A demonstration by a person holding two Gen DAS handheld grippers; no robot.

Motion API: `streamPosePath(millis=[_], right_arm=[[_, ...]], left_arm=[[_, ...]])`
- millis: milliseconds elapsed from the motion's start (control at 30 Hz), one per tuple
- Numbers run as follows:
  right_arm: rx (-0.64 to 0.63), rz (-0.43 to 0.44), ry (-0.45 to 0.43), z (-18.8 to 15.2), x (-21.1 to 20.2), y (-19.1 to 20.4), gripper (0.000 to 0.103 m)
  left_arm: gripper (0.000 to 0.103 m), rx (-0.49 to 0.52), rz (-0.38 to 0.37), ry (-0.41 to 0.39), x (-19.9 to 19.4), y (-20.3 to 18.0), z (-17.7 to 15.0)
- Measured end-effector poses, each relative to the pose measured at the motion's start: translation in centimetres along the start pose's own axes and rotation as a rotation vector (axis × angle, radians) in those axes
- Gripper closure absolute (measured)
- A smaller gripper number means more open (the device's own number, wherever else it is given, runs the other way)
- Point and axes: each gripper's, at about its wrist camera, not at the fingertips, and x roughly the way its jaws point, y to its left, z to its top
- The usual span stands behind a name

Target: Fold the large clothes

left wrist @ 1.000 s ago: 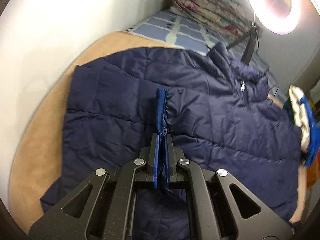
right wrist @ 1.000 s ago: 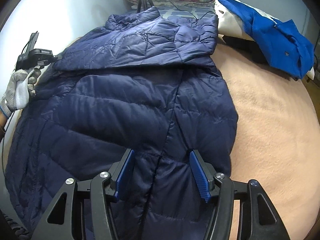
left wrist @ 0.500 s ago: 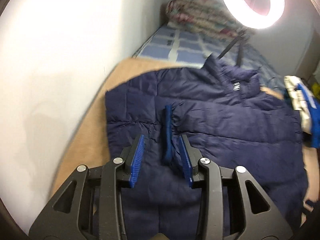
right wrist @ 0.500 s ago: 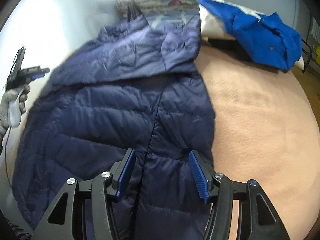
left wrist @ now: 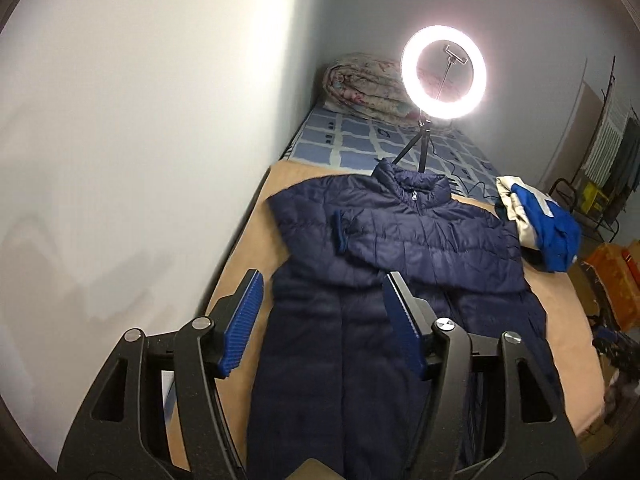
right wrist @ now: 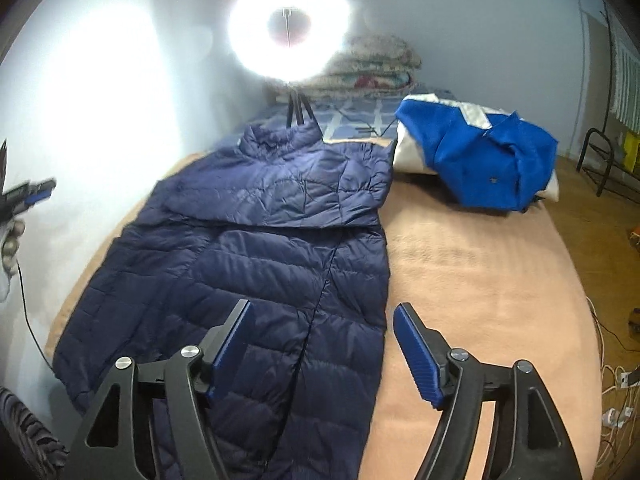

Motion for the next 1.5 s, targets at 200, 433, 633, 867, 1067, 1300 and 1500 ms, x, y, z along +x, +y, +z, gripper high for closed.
streamPosePath(millis=[200, 433, 633, 867, 1067, 1300, 1500], right_arm=[[0.015, 0.003, -0.002, -2.0, -3.0, -1.2, 0.023], [0.069, 0.035, 0.08, -5.9, -2.8, -2.9, 0.023], [0.15, 0.106, 0.204, -10.2, -1.0, -4.2, 0.023], [0.221, 0.219, 0.288, -14.1, 0.4, -3.9, 0.024], [0.249, 0.289, 0.325, -14.9, 1.7, -3.0, 0.024], [0.284, 0.381, 0.351, -15.2, 3.1, -2.2, 0.035], [0.257, 0.393, 0.365, -14.8, 3.6, -1.1, 0.08]], left_arm=[[0.032, -0.053, 0.009, 0.072, -3.9, 3.7, -5.8], [0.032, -0.181, 0.008, 0.248, -2.4, 7.6, -14.2], [0.032, -0.246, -0.025, 0.353, 0.0, 8.3, -19.2], [0.032, -0.324, -0.056, 0.441, 2.7, 9.0, -22.6], [0.038, -0.299, -0.077, 0.442, 3.1, 8.5, -22.7], [0.07, -0.216, -0.078, 0.46, 3.4, 6.7, -22.7], [0.097, -0.175, -0.077, 0.428, 2.8, 5.1, -22.0]])
